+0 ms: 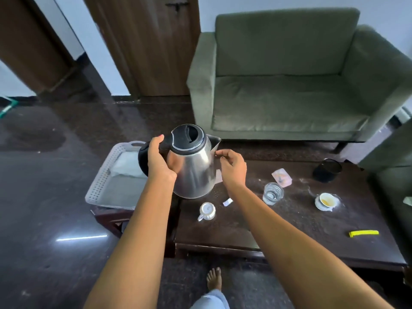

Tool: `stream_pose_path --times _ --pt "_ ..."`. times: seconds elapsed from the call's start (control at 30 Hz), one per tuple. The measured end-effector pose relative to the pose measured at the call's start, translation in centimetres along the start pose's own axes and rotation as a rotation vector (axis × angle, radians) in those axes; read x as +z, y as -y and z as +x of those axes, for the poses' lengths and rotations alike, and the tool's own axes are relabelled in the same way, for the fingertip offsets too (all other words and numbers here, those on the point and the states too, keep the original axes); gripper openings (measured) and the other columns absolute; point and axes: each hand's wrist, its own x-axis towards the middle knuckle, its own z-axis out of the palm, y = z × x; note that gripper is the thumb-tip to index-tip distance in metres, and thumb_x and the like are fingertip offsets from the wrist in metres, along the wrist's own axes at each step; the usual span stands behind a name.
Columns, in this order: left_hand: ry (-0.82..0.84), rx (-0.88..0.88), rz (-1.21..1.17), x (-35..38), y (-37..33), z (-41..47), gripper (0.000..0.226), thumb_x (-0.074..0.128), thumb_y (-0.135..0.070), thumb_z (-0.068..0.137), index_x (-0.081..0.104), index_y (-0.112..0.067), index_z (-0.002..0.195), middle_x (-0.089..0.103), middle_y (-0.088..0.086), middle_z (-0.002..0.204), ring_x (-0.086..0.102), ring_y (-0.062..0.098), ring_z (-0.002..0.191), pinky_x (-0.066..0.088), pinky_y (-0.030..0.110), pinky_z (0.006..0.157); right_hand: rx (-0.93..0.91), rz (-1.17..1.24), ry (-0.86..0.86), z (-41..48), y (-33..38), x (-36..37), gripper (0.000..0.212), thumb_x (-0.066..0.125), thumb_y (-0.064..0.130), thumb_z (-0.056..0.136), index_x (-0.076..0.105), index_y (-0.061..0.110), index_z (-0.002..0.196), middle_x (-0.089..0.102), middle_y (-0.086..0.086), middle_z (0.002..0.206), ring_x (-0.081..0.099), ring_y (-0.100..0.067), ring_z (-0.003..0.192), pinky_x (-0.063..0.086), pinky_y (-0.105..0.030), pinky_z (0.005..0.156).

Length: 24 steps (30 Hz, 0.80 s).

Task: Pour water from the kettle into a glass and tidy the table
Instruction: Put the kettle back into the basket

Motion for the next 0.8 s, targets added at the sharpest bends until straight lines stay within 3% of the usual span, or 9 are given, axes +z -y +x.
stream_pose_path --times 0.1,0.17,0.27,0.4,0.6,0.73,0.8 --pt "-0.021 0.016 -0.023 -2.2 -2.7 -0.2 0.014 0.074 -0.029 0.065 0.066 -0.019 0.061 0.070 -0.004 0.062 0.068 0.015 0.051 0.053 0.025 0.047 0.012 0.050 0.072 -0.9 1.2 2.2 0.030 0.049 0.011 0.088 0.062 0.034 0.073 0.065 0.012 0.078 0.059 -0.006 0.078 0.047 -0.026 0.078" --pt "-0.041 0.037 -0.031 -3.7 -4.5 0.2 0.015 0.074 -0.030 0.065 0.066 -0.020 0.059 0.070 -0.004 0.061 0.067 0.014 0.050 0.053 0.024 0.048 -0.010 0.073 0.101 -1.4 2.1 4.1 0.023 0.053 0.014 0.089 0.063 0.032 0.077 0.060 0.016 0.070 0.052 0.003 0.062 0.040 -0.011 0.062" --pt "-0.077 0.067 -0.028 -6.0 -6.9 1.7 0.020 0.074 -0.032 0.065 0.066 -0.021 0.050 0.069 -0.005 0.059 0.066 0.013 0.047 0.052 0.023 0.049 -0.037 0.088 0.157 -1.6 3.0 7.7 0.014 0.057 0.017 0.089 0.067 0.025 0.093 0.060 0.018 0.074 0.052 0.005 0.062 0.037 0.001 0.056" --pt "-0.102 0.082 -0.051 -9.3 -10.0 5.7 0.035 0.070 -0.031 0.070 0.064 -0.020 0.038 0.066 -0.006 0.051 0.063 0.011 0.042 0.050 0.020 0.044 -0.045 0.045 0.206 -1.2 3.3 13.8 0.019 0.057 0.016 0.089 0.068 0.022 0.103 0.063 0.012 0.083 0.052 0.004 0.067 0.039 0.002 0.059" --pt "-0.075 0.047 -0.051 -14.2 -14.2 15.3 0.037 0.062 -0.026 0.081 0.069 -0.020 0.045 0.069 -0.006 0.056 0.066 0.010 0.050 0.050 0.017 0.047 0.047 -0.019 0.208 -0.2 2.2 24.4 0.026 0.056 0.012 0.088 0.068 0.021 0.110 0.066 0.009 0.094 0.054 0.008 0.074 0.037 0.006 0.061" --pt "-0.071 -0.024 -0.023 -18.0 -16.5 22.3 0.020 0.065 -0.024 0.079 0.070 -0.022 0.060 0.071 -0.006 0.066 0.068 0.011 0.062 0.053 0.023 0.064 0.185 -0.047 0.169 0.0 1.4 31.4 0.032 0.051 0.004 0.086 0.068 0.020 0.108 0.069 0.006 0.100 0.059 -0.002 0.082 0.042 -0.010 0.075" --pt "-0.046 -0.061 -0.028 -19.7 -16.9 25.0 0.020 0.065 -0.023 0.080 0.074 -0.024 0.062 0.073 -0.007 0.070 0.069 0.011 0.065 0.055 0.022 0.065 0.226 -0.073 0.166 0.1 0.9 33.7 0.034 0.049 0.001 0.085 0.069 0.019 0.106 0.070 0.006 0.101 0.059 -0.006 0.088 0.044 -0.017 0.082"
